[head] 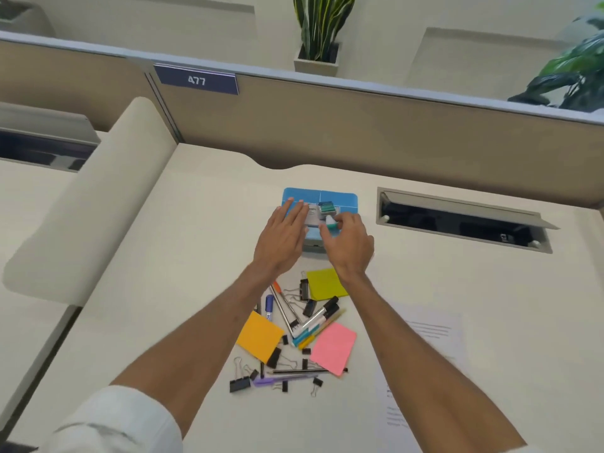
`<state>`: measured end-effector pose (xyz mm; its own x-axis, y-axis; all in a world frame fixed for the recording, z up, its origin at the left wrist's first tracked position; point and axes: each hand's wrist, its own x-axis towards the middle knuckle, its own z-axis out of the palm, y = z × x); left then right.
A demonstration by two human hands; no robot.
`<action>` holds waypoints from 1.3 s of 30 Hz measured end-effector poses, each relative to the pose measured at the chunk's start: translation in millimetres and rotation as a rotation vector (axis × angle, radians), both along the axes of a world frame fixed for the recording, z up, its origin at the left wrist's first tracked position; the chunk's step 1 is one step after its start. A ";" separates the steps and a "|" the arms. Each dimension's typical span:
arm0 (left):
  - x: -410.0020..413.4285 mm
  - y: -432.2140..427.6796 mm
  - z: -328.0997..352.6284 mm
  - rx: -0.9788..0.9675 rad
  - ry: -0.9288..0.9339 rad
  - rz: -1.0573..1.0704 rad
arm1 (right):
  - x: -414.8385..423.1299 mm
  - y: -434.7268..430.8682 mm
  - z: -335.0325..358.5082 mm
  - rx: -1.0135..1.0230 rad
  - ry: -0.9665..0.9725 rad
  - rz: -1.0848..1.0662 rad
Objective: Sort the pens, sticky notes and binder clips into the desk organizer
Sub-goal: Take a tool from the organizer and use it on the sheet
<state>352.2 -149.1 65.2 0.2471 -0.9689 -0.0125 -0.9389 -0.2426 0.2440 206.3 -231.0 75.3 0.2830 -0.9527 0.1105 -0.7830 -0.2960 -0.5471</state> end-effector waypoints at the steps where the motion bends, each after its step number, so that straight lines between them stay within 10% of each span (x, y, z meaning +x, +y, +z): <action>1: 3.3 -4.8 -0.8 0.006 -0.008 -0.010 | 1.0 -1.0 -1.6 -0.007 0.004 -0.008; 21: 25.7 -22.0 -4.9 -0.031 0.032 -0.041 | 0.4 -4.0 -13.5 -0.039 -0.028 -0.021; 39: 34.7 -41.6 9.0 -0.146 0.131 0.003 | -33.0 -14.5 7.9 -0.054 -0.480 -0.073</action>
